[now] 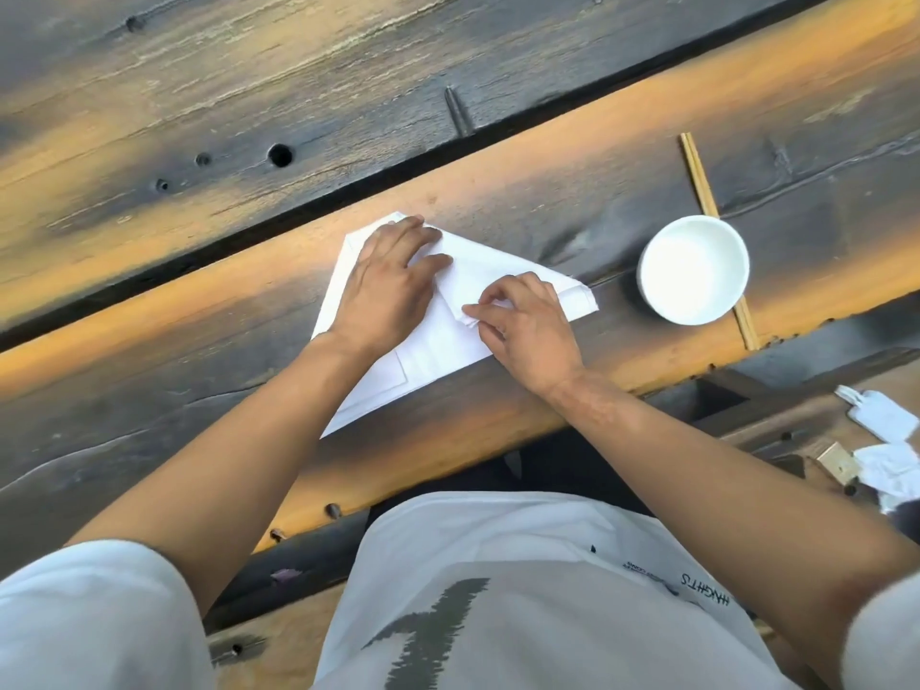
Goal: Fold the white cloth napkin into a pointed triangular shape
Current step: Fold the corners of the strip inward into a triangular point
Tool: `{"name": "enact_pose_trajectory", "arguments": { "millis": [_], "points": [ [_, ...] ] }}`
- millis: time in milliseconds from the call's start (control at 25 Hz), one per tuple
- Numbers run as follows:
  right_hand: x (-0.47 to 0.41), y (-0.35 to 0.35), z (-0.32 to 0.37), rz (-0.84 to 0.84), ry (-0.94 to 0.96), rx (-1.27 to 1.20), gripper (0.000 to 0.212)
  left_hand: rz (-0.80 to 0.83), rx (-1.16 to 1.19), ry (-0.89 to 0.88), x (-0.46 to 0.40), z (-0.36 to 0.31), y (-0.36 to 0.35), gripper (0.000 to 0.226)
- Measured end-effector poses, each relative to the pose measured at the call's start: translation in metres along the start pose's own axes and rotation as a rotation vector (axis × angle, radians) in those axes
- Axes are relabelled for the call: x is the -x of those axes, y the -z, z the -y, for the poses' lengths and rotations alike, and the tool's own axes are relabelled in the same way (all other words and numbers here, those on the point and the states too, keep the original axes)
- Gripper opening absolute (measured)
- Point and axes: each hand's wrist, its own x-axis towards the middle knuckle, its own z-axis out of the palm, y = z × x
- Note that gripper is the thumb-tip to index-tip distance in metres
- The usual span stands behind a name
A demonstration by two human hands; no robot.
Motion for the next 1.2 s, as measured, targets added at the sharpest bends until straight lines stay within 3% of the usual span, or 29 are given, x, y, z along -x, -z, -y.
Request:
{"name": "enact_pose_trajectory", "arguments": {
  "millis": [440,720,1200],
  "points": [
    [0.008,-0.008,0.0,0.042,0.011,0.024,0.024,-0.027,-0.034,0.156,-0.012,-0.003,0.002,0.018],
    [0.012,-0.012,0.003,0.024,0.1,0.015,0.026,-0.022,-0.053,0.182,-0.006,-0.003,0.001,0.02],
    [0.013,-0.013,0.005,0.022,0.051,-0.006,0.025,-0.023,-0.105,0.161,-0.008,-0.006,0.004,0.021]
  ]
}}
